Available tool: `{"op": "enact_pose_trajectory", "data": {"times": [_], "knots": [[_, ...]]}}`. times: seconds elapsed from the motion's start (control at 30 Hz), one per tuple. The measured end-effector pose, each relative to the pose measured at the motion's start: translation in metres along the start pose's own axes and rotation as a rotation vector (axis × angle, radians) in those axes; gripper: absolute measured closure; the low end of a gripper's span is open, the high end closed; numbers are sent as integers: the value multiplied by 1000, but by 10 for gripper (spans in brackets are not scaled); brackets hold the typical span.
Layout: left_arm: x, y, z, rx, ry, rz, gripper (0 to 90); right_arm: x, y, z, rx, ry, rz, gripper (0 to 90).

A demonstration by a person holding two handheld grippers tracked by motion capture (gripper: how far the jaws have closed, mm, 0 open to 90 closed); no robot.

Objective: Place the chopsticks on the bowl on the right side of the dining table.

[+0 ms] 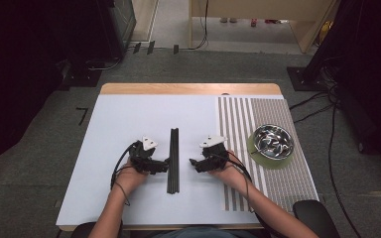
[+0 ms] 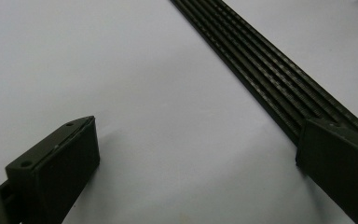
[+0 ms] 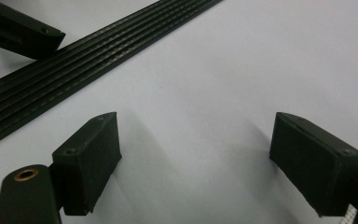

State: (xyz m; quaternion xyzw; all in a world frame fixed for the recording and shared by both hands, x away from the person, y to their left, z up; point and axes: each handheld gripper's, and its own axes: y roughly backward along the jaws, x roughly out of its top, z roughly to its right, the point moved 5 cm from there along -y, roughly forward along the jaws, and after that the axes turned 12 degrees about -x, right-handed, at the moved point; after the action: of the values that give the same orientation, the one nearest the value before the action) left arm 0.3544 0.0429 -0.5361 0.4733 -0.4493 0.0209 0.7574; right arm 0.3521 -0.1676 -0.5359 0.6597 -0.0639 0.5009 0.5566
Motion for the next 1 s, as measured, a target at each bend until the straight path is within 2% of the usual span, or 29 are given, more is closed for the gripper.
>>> {"op": "enact_pose_trajectory", "data": {"times": [1.0], "knots": [[0,0,0,-1,1,-1,0,0,0,0,-1,2,0,159]]}}
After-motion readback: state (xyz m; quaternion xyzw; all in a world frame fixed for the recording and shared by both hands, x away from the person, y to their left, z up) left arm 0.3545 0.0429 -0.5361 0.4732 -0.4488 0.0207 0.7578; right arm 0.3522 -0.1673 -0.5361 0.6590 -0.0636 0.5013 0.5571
